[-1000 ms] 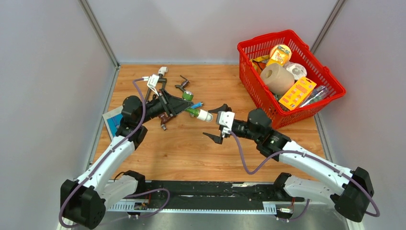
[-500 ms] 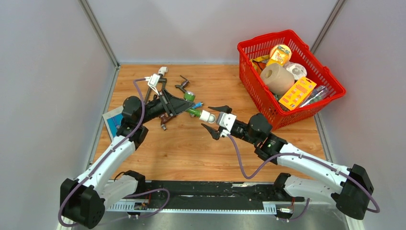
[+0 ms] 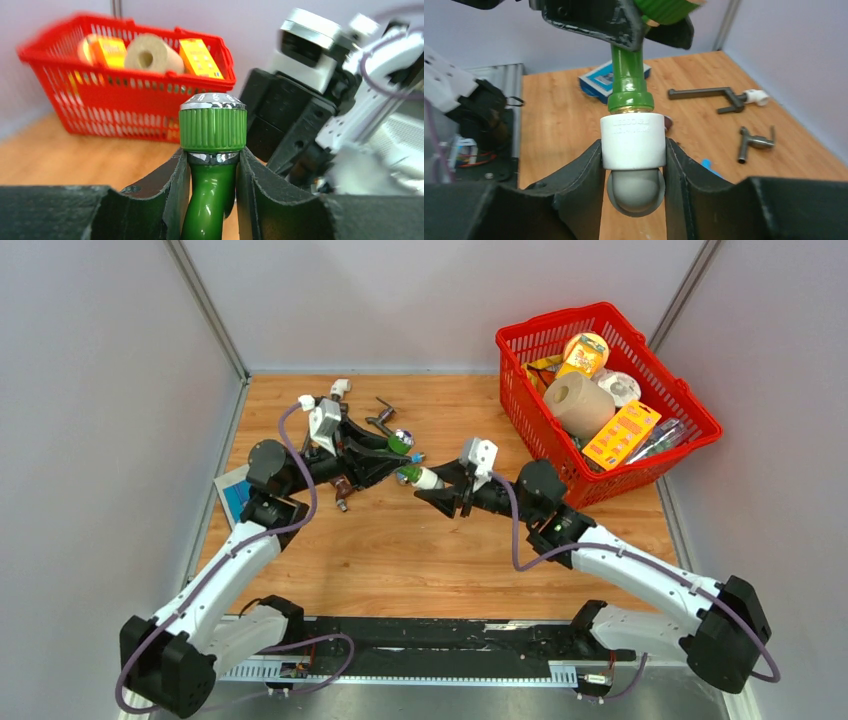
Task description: Install the water faucets
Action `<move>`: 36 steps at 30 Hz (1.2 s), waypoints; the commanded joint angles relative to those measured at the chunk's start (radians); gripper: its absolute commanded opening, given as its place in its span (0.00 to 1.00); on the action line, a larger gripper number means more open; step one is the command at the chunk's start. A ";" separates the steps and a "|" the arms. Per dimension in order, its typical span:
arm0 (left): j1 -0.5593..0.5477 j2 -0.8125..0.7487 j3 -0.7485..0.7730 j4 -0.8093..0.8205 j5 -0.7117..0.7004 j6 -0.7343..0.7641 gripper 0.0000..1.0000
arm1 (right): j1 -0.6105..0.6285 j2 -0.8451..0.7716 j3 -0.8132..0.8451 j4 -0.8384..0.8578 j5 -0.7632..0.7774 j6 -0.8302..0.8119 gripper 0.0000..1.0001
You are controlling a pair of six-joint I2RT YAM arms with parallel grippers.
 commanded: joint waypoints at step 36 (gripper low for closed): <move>-0.040 -0.066 0.098 -0.461 -0.480 -0.180 0.00 | -0.109 -0.073 -0.136 0.222 -0.106 -0.231 1.00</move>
